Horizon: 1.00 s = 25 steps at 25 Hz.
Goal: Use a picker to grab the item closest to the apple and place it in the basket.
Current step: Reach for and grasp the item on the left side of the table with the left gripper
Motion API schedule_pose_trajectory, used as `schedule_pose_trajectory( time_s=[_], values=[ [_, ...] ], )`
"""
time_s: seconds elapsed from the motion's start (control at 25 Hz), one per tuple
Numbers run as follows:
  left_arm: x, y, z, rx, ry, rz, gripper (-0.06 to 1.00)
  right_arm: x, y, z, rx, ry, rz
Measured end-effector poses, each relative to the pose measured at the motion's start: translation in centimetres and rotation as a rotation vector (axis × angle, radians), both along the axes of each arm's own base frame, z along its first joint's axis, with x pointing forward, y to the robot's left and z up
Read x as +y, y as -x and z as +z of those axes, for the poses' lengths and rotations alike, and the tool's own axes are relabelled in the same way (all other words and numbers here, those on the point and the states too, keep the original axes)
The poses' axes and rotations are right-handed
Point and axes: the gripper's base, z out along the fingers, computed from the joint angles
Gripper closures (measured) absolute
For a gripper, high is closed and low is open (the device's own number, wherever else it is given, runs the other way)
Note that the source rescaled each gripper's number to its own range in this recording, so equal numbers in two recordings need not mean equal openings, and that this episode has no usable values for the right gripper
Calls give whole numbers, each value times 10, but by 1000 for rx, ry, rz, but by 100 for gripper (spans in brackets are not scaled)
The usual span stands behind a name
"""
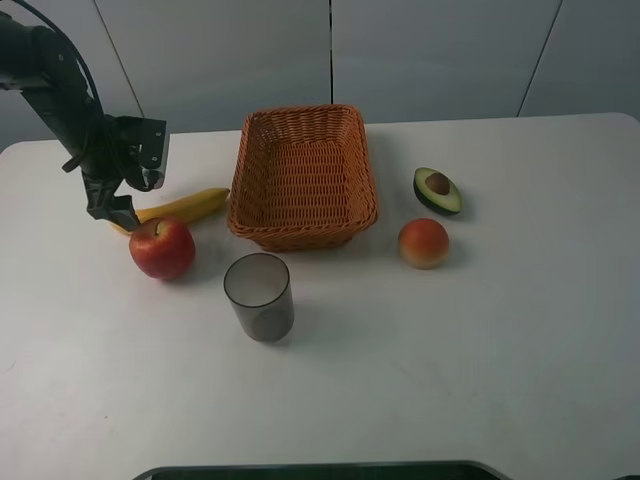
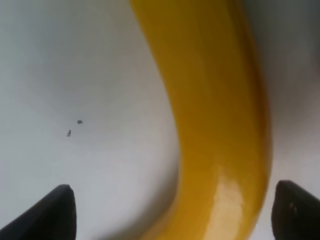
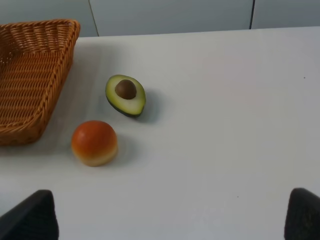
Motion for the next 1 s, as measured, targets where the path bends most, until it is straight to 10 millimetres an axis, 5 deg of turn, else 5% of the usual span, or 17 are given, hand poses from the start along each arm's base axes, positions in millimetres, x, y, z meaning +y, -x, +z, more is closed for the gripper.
schedule_pose_trajectory(
  time_s=[0.84, 0.92, 1.0],
  values=[
    [3, 6, -27, 14, -29, -21, -4, 0, 0, 0, 0, 0, 0],
    [3, 6, -27, 14, -29, -21, 17, 0, 0, 0, 0, 0, 0],
    [3, 6, -28, 12, -28, -21, 60, 0, 0, 0, 0, 0, 0]
  ],
)
